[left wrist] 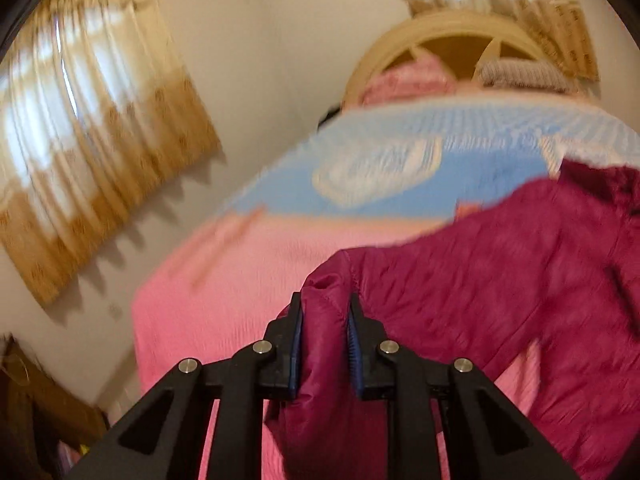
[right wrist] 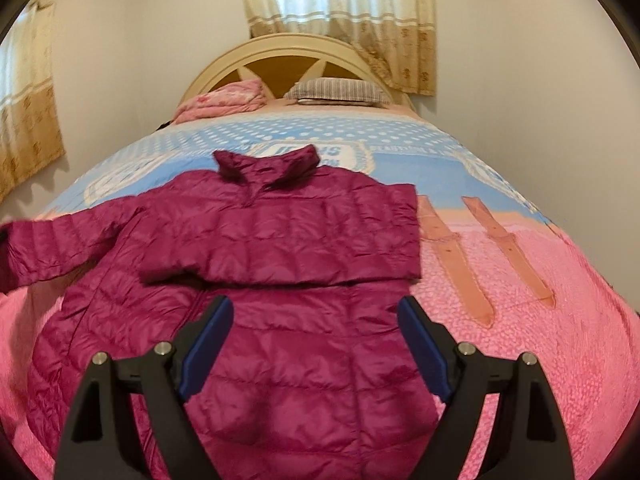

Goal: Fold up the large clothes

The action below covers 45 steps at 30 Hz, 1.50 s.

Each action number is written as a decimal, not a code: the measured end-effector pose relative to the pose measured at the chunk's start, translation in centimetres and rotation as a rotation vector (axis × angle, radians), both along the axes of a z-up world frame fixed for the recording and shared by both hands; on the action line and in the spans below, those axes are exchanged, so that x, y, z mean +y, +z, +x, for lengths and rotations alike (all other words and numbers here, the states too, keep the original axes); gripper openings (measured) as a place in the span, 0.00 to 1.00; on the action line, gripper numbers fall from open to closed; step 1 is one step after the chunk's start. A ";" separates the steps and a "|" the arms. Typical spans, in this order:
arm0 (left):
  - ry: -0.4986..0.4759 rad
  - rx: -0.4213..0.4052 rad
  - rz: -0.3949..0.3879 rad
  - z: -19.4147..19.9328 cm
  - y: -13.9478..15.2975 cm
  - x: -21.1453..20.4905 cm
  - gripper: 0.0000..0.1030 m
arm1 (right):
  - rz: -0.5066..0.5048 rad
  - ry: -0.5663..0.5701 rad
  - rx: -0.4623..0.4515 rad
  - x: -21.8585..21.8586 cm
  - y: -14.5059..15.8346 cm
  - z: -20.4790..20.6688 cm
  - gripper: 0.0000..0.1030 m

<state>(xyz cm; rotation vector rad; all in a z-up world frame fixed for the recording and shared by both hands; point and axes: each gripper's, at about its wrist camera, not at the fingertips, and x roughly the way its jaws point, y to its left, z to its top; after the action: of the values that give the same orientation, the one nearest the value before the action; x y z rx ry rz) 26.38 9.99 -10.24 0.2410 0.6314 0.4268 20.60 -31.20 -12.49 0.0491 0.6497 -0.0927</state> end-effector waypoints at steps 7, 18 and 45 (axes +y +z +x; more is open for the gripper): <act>-0.193 -0.060 0.077 1.4 2.7 -11.6 0.18 | 0.048 -0.053 -0.012 -2.9 0.0 -0.3 0.84; -0.398 -0.168 0.090 2.9 2.6 -27.7 0.99 | 0.069 -0.116 0.019 -6.4 -0.8 -0.9 0.84; 0.045 0.118 -0.055 7.3 -10.4 -4.5 0.99 | 0.180 0.177 0.150 3.0 -0.3 12.1 0.13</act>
<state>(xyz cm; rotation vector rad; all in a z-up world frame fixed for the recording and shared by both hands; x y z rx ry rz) 33.67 5.53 -20.61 0.2008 0.7641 0.4401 32.67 -28.18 -12.74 0.1587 0.8079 0.1345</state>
